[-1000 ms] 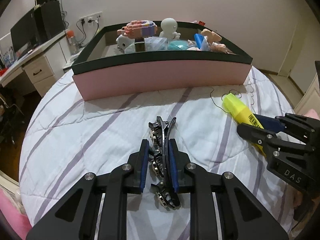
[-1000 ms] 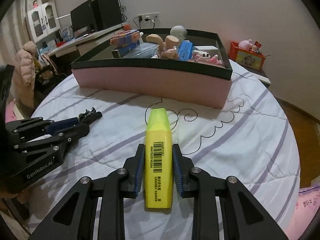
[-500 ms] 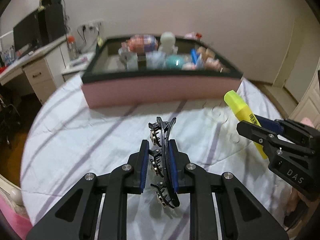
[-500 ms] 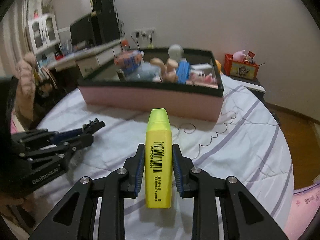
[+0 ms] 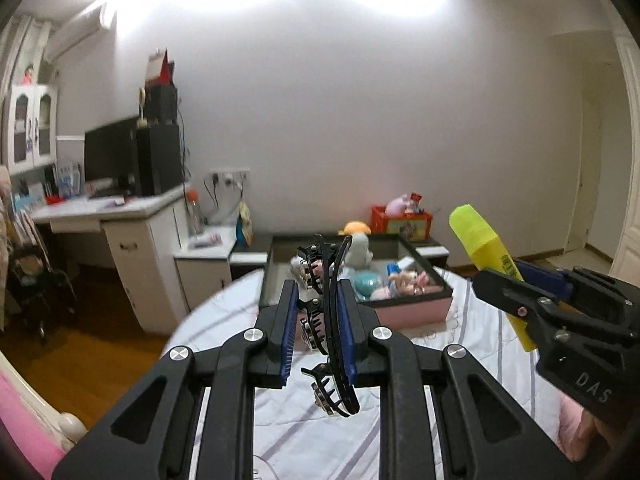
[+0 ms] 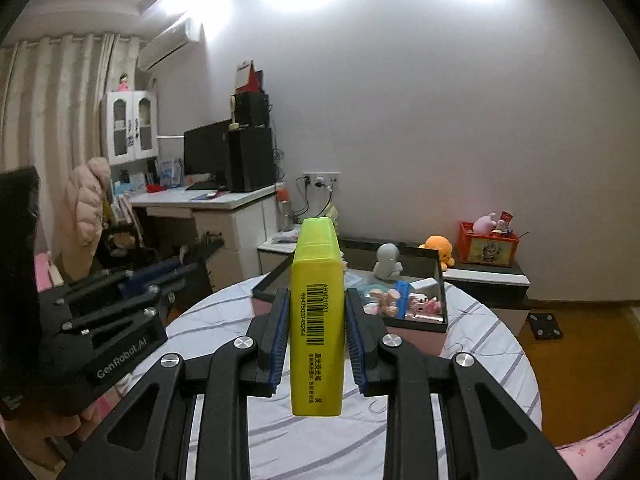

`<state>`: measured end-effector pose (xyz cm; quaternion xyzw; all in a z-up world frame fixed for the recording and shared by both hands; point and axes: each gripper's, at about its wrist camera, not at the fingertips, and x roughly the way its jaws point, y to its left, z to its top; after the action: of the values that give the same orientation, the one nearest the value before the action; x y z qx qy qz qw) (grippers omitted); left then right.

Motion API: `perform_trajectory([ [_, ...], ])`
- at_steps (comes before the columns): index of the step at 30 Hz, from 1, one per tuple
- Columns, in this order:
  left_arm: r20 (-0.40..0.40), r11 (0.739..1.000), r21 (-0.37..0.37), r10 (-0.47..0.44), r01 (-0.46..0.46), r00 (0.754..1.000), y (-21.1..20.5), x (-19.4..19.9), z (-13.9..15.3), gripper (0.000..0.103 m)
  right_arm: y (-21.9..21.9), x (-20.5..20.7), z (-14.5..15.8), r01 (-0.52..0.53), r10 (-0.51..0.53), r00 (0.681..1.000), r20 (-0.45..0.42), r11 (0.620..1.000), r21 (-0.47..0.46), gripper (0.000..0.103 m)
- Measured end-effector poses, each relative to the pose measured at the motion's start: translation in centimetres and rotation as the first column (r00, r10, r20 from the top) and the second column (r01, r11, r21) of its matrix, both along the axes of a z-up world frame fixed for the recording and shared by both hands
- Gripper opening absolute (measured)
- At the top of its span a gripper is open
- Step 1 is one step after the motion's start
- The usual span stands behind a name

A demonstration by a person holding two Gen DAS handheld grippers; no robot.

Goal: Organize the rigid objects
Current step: 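Carry the yellow highlighter and hair clip over the pink box with both tools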

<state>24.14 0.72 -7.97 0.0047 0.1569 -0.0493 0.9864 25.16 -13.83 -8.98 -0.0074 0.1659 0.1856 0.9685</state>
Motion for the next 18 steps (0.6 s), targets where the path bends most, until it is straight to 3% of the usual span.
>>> perform_trajectory([
  [7,0.086,1.000,0.010,-0.002,0.001,0.996,0.1,-3.1,2.8,0.019,1.6,-3.5,2.6,0.035,-0.031,0.988,0.149,0.999,-0.021,0.027],
  [18,0.146,0.998,0.059,-0.022,0.013,0.989,-1.0,-5.9,4.7,0.019,2.0,-5.3,3.8,0.049,-0.044,0.982,0.186,0.999,-0.020,0.027],
])
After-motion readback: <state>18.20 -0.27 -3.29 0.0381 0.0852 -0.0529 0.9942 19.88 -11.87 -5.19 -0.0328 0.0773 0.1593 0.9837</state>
